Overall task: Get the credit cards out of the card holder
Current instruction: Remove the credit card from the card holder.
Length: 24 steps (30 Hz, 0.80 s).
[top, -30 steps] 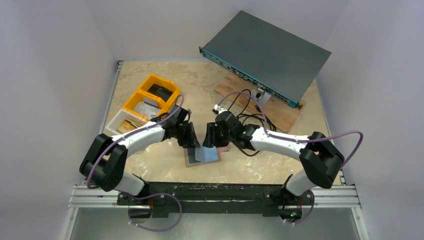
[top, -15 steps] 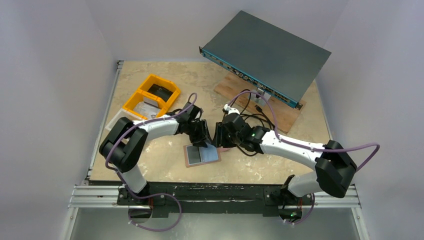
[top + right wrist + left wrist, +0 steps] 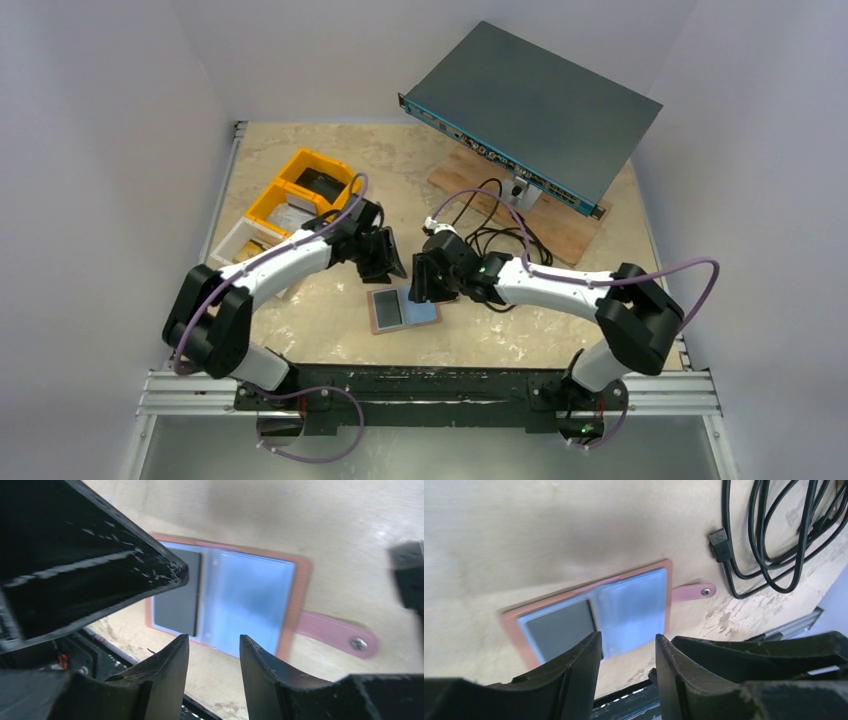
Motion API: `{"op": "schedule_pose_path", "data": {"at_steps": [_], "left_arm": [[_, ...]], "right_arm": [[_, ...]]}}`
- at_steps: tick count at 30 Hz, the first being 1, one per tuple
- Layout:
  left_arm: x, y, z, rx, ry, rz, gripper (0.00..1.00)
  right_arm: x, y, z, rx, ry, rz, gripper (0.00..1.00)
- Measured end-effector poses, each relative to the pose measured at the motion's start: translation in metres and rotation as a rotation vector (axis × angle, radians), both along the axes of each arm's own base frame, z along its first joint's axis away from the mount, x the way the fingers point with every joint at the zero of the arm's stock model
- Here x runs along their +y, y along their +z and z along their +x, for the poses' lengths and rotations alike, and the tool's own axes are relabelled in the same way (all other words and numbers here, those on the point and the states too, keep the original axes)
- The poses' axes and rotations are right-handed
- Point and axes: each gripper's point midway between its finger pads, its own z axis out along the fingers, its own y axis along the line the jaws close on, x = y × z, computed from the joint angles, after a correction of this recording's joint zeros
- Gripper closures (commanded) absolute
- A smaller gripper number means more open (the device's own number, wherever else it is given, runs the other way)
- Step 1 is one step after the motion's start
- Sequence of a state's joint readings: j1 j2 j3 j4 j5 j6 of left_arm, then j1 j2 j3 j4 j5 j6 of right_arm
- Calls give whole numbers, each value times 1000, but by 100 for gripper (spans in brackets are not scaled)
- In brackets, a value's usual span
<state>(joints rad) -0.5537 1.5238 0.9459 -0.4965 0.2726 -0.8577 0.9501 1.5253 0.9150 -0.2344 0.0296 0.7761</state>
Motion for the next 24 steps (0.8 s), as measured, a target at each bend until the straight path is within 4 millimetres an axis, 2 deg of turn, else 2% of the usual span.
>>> {"op": "schedule_pose_path", "data": {"at_steps": [5,10,14,24], "left_arm": [[38,13,-4,-67,73,57,62],[63,-11,-25,-14,103,113,72],[68,-26,-39,34,95,130,81],[62,-35,-36,49,84,110,90]], "right_arm": [[26,-8,-1,28,53,45,60],[43,-28,-9,98,104,80,61],[49,-39,-11,130,116,84,61],[56,-37,-3,126,108,128,62]]}}
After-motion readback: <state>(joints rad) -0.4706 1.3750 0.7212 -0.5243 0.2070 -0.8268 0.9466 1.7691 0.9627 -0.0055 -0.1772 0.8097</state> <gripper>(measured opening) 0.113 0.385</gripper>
